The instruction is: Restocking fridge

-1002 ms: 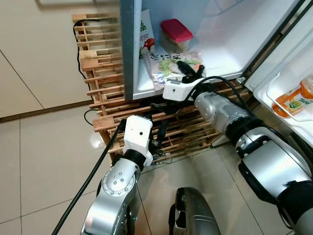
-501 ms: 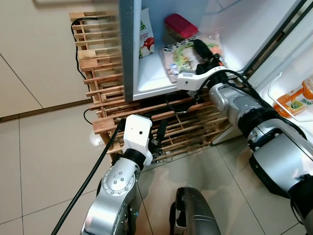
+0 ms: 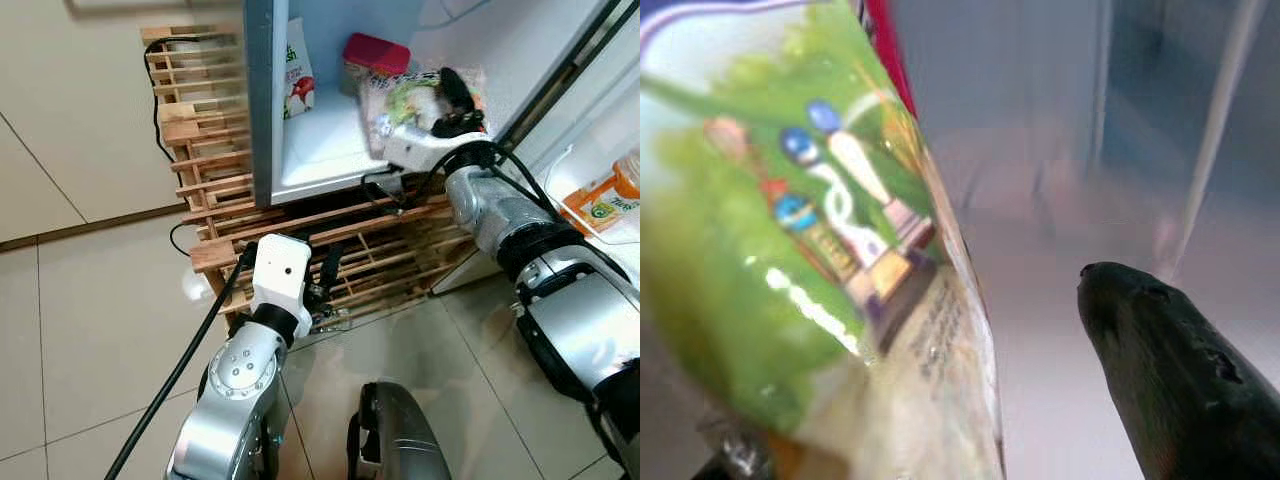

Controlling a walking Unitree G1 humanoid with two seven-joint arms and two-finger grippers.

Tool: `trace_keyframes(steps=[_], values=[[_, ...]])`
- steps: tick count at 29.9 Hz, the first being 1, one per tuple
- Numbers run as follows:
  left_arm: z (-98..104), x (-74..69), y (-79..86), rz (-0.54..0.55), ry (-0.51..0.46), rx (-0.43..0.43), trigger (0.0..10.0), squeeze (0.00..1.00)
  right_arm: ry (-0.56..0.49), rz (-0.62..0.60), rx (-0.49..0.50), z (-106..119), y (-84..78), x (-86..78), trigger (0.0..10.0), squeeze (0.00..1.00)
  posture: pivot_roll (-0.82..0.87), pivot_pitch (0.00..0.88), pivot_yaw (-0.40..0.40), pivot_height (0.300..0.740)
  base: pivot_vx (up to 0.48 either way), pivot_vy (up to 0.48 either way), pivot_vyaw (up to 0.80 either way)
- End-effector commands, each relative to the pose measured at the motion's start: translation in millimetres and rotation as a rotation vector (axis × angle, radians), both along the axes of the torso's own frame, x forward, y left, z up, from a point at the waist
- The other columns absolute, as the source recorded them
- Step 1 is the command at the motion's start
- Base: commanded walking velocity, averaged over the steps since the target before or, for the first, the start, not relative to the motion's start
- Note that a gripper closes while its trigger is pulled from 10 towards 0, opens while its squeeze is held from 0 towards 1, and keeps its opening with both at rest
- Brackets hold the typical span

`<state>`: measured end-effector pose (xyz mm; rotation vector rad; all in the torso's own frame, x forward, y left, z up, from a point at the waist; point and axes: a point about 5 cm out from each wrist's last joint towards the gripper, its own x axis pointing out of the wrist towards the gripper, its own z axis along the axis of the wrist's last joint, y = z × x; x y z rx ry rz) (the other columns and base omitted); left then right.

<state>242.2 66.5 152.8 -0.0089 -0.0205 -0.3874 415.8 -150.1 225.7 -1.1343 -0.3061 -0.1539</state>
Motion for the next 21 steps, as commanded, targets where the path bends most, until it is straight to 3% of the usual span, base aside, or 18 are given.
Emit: trace_keyframes(steps=[1,4,7,10,11,14,15,17,21], values=[[-0.1,0.0,-6.2,-0.009,0.005,-0.001,10.0,0.0,0.014,-0.022,0.154,2.7,-9.5,0.5,10.0,0.0,0.07,0.255,-0.134,0.652,0.0,0.0,0.0],[-0.5,-0.1,-6.4,-0.008,0.005,-0.001,10.0,0.0,-0.013,0.006,0.19,10.7,-6.3,1.3,10.0,0.0,0.07,0.255,-0.136,0.652,0.0,0.0,0.0],[-0.7,0.2,-6.6,-0.007,0.005,0.0,10.0,0.0,-0.051,0.033,0.128,16.2,-1.4,1.1,10.0,0.0,0.06,0.255,-0.137,0.652,0.0,0.0,0.0],[-1.0,0.7,-6.6,-0.006,0.005,0.001,10.0,0.0,-0.125,0.076,-0.031,21.8,7.4,-0.4,10.0,0.0,0.06,0.254,-0.138,0.652,0.0,0.0,0.0],[-1.0,0.7,-6.6,-0.006,0.005,0.001,10.0,0.0,-0.125,0.076,-0.031,21.8,7.4,-0.4,10.0,0.0,0.06,0.254,-0.138,0.652,0.0,0.0,0.0],[-1.6,0.7,-6.8,-0.004,0.006,0.0,10.0,0.0,-0.201,0.16,-0.194,23.2,23.6,-3.7,10.0,0.0,0.06,0.253,-0.14,0.652,0.0,0.0,0.0],[-1.6,0.7,-6.8,-0.004,0.006,0.0,10.0,0.0,-0.201,0.16,-0.194,23.2,23.6,-3.7,10.0,0.0,0.06,0.253,-0.14,0.652,0.0,0.0,0.0],[-1.8,0.9,-6.8,-0.003,0.005,0.001,10.0,0.0,-0.22,0.221,-0.287,17.5,34.3,-6.5,10.0,0.0,0.06,0.252,-0.141,0.652,0.0,0.0,0.0],[-1.3,1.9,-6.5,-0.001,0.003,0.002,10.0,0.0,-0.219,0.25,-0.318,13.1,37.7,-8.1,10.0,0.0,0.06,0.252,-0.142,0.652,0.0,0.0,0.0]])
